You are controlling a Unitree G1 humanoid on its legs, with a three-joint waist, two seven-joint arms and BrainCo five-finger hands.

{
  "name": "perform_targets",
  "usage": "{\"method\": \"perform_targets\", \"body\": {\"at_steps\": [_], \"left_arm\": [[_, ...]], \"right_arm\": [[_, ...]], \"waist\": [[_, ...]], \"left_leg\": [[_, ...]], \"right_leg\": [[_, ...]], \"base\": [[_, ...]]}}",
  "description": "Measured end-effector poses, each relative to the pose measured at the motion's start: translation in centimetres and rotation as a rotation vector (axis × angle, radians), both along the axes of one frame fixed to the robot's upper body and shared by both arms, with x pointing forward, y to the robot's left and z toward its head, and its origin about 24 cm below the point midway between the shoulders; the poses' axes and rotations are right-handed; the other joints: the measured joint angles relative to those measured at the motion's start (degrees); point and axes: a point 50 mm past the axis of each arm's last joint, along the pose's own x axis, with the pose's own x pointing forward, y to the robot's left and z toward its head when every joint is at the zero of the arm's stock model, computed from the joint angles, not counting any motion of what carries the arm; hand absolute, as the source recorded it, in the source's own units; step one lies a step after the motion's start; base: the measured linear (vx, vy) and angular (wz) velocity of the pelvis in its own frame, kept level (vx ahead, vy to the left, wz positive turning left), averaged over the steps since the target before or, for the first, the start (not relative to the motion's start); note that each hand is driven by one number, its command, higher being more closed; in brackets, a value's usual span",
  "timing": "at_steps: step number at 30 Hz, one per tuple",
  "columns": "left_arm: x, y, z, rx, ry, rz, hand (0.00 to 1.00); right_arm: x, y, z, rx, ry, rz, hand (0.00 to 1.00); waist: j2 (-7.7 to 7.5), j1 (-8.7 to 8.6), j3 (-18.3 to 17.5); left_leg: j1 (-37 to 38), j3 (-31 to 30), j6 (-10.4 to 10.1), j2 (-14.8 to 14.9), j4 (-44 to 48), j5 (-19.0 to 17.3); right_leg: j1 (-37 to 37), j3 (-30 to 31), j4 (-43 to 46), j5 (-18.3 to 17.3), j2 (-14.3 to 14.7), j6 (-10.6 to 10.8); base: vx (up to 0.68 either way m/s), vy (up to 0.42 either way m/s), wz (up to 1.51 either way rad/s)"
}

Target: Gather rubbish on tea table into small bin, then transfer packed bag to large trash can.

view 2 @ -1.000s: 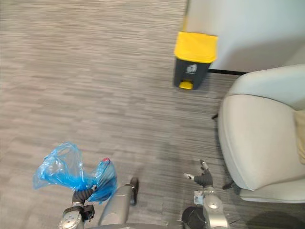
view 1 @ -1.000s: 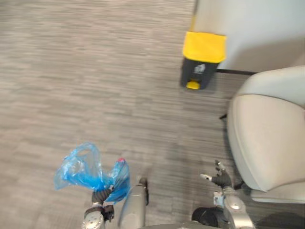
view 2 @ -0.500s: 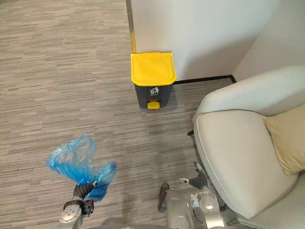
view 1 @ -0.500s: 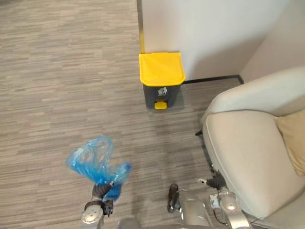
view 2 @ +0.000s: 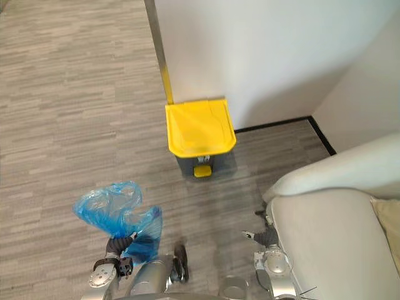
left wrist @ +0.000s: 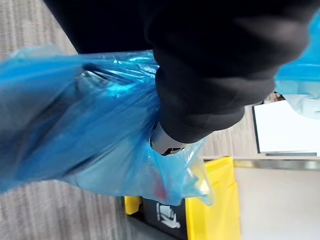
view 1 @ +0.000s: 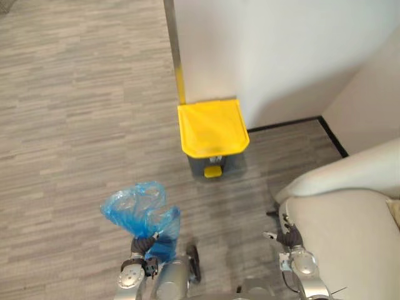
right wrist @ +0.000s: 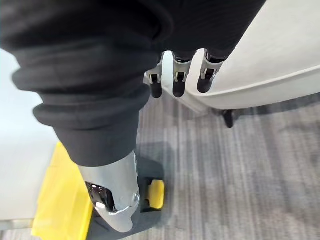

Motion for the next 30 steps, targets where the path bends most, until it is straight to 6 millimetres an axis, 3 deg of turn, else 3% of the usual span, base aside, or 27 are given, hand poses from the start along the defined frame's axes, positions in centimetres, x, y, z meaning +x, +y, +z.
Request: {"method": "perform_targets", "body": {"at_steps": [1,3,6,7,8,10,13,14,17,20,26,30], "left_arm": [[0.0,0.3,0.1,0.012,-0.004,0.001,1.00],[0.2,0.8,0.4,0.033,-0.010,0.008,1.00],[0.2,0.9,0.4,0.038,-0.013,0.011,1.00],[0.1,1.2,0.5,0.048,-0.010,0.010,1.00],[0.0,1.5,0.5,0.060,-0.007,0.010,1.00],[0.0,0.6,0.1,0.024,0.003,0.022,1.00],[0.2,0.0,0.1,0.003,-0.009,0.021,1.00],[0.1,-0.3,0.0,-0.006,-0.003,0.018,1.00],[0.1,-1.3,-0.4,-0.033,0.011,-0.023,1.00],[-0.2,-1.7,-0.9,-0.040,0.045,-0.043,1.00],[-0.9,-0.9,-1.2,-0.002,0.075,-0.052,1.00],[-1.3,0.4,-1.2,0.030,0.089,-0.037,1.00]], "right_arm": [[0.0,0.4,-0.1,0.003,0.003,0.015,0.00],[0.3,0.9,0.0,0.006,-0.005,0.036,0.00],[0.1,0.9,-0.1,0.007,-0.002,0.034,0.00],[-0.4,0.7,-0.3,0.008,0.011,0.024,0.00],[-1.4,0.8,-0.8,0.015,0.038,0.013,0.00],[-2.0,0.2,-1.1,0.004,0.072,0.000,0.00],[-1.2,0.1,-0.6,0.006,0.037,-0.011,0.00],[-1.3,-0.1,-0.5,0.010,0.032,-0.028,0.00],[-1.2,-0.9,-0.3,0.003,0.016,-0.061,0.00],[-2.1,-1.3,-0.9,0.005,0.058,-0.084,0.00],[-3.8,-1.2,-2.3,0.021,0.138,-0.098,0.00],[-3.9,-1.6,-2.5,0.022,0.151,-0.120,0.00]], "waist": [[0.07,0.07,0.02],[0.11,-0.04,-0.01],[0.59,-0.57,0.30],[-0.09,-0.60,-0.06],[-2.41,-0.36,-0.84],[0.29,-0.06,-1.12],[1.65,0.01,-0.94],[1.57,0.04,-0.96],[1.49,0.08,-1.00],[2.53,0.00,-1.69],[2.39,-0.01,-2.23],[2.66,0.14,-2.39]], "left_leg": [[3.78,-0.17,0.44,0.10,-1.39,-0.28],[7.45,-1.26,0.49,0.24,-3.93,-0.41],[10.80,-3.51,-0.92,1.61,-5.36,-1.21],[12.17,-4.45,-3.64,1.45,-4.90,-2.92],[12.74,-5.69,-5.63,-0.14,-3.97,-4.99],[12.96,-6.94,-6.64,2.88,-1.44,-6.73],[9.17,-5.63,-7.35,6.58,5.65,-6.70],[8.81,-3.74,-6.57,8.26,7.16,-7.66],[7.88,-2.56,-6.39,9.56,1.57,-7.62],[7.48,-2.86,-8.78,9.94,-7.32,0.18],[9.12,-1.43,-8.01,7.24,-11.26,0.79],[8.92,-0.64,-7.99,7.07,-11.66,0.77]], "right_leg": [[-2.70,-0.43,0.51,-1.04,0.78,-1.77],[-6.31,-0.54,-3.79,-1.92,2.86,-3.27],[-9.43,0.40,-21.96,-0.23,7.89,-3.70],[-9.27,1.14,-30.09,5.35,9.18,-4.64],[-9.24,1.68,-33.96,14.49,8.20,-7.51],[-8.82,-0.97,-31.27,11.96,9.29,-8.65],[-5.02,-2.49,-36.78,11.11,11.70,-9.43],[-2.33,-3.13,-38.89,11.05,12.13,-9.96],[0.83,-3.43,-40.84,10.91,11.63,-9.95],[0.84,-3.01,-40.89,10.53,11.52,-8.19],[1.92,-2.13,-44.35,11.98,9.56,-5.62],[1.96,-1.43,-46.30,13.09,9.69,-5.39]], "base": [[0.44,0.038,0.17],[0.42,-0.011,0.27],[0.41,-0.099,0.48],[0.47,-0.182,0.68],[0.47,-0.194,0.74],[0.37,-0.161,0.44],[0.29,-0.152,0.22],[0.27,-0.120,0.19],[0.17,-0.016,0.02],[0.10,0.112,-0.03],[0.04,0.118,-0.02],[0.01,0.040,-0.13]]}}
